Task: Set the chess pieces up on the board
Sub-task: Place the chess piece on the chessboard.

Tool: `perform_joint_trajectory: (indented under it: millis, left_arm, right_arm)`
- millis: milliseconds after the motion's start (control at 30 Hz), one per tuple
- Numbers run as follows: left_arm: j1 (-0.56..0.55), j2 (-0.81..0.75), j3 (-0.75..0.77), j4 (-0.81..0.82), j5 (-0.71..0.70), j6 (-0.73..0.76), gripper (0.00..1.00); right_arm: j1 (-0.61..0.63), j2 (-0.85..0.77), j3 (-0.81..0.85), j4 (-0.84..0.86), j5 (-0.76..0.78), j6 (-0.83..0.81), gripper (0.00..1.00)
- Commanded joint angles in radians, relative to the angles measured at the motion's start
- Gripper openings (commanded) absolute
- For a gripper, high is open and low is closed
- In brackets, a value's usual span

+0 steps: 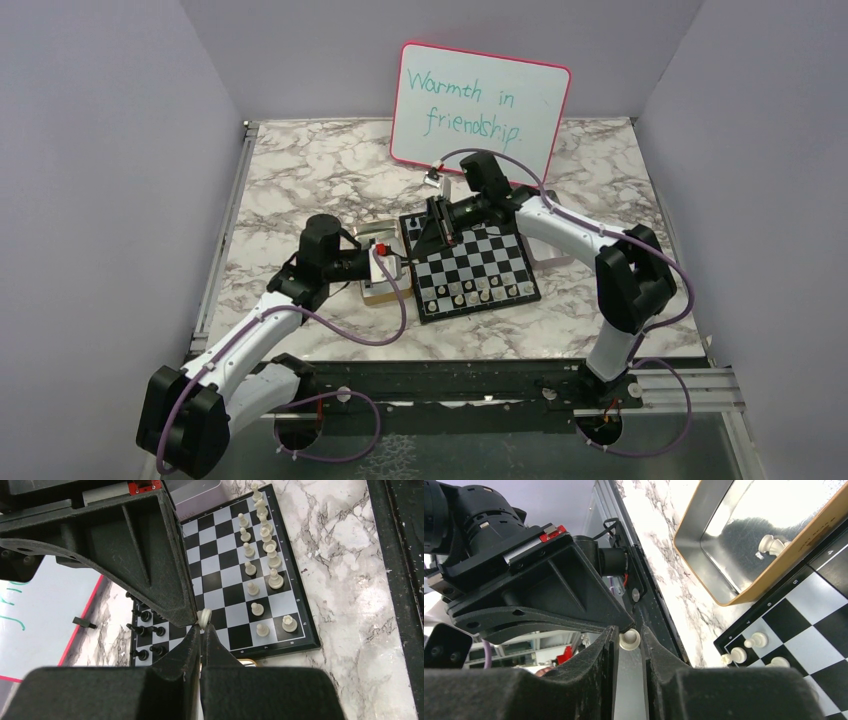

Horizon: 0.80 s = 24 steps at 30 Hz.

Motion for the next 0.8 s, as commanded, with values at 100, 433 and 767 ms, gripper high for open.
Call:
perform_joint_trajectory:
  millis: [100, 433, 767]
  left_arm:
    - [-0.004, -0.011, -0.014, -0.002, 0.046, 0.016, 0.00]
    - [-0.004, -0.030, -0.019, -0.008, 0.022, 0.016, 0.00]
    - [-0.004, -0.089, -0.021, 0.045, -0.151, -0.120, 0.59]
  right_arm:
    - [-0.002, -0.016, -0.025, 0.062, -0.007, 0.029, 0.31]
    - [-0.002, -0.044, -0.063, 0.120, 0.018, 0.065, 0.05]
    - [-0.001, -0.176, -0.177, 0.153, 0.231, 0.043, 0.00]
